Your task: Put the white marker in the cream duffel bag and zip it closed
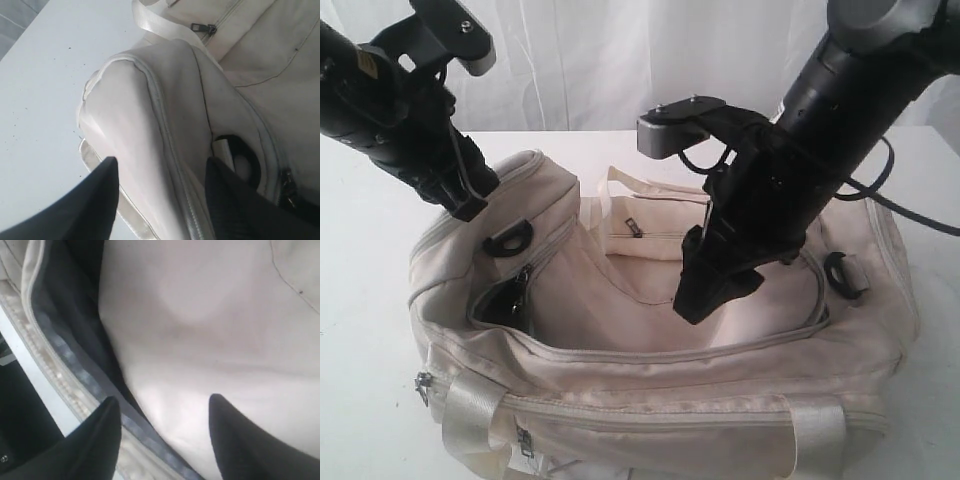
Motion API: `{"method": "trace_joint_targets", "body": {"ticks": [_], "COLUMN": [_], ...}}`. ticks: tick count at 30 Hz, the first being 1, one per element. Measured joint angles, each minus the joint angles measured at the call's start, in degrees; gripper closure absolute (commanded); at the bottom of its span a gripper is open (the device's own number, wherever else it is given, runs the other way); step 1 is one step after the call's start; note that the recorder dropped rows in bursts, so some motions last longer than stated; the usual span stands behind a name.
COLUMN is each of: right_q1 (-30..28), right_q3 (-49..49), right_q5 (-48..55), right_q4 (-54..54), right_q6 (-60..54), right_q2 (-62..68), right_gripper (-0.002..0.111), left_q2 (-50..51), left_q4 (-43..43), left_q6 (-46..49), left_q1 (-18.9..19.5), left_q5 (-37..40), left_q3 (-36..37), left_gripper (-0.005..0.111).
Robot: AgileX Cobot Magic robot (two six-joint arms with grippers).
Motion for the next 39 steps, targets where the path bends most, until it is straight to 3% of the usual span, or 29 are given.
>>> {"method": "trace_joint_targets", "body": {"ticks": [6, 14, 18, 20, 26, 39], "right_q1": [-0.2, -7.0, -10.7, -13.9, -19.6, -21.6], "right_q3": [0.6, 3.1, 6.0, 8.3, 12.3, 17.8], "right_q5": [1.1, 1.1, -0.1, -2.5, -6.4, -8.9], "right_q4": [-11.8, -12.0, -7.5, -0.2, 2.7, 15.2], "right_q6": [9.9, 12.8, 11.6, 8.2, 4.7, -4.6], "right_q2": [-8.5, -10.7, -10.7, -10.7, -10.7, -4.6], "right_gripper": [0.058, 0.058, 0.058, 0.058, 0.059, 0.061], "left_q2": [-0.2, -0.2, -0.2, -0.2, -0.2, -0.2], "left_q4": [0.1, 0.1, 0.1, 0.1, 0.1, 0.1], "left_q6": [-1.1, -1.4, -1.4, -1.4, -2.4, -2.5], "left_q1": [0.0, 0.0, 0.0, 0.0, 0.0, 0.0], "left_q5": [0.0, 0.4, 0.7, 0.8, 1.1, 1.7], "left_q3": [0.0, 0.0, 0.0, 0.0, 0.0, 0.0], "left_gripper": [0.050, 0.050, 0.050, 0.050, 0.050, 0.055]}}
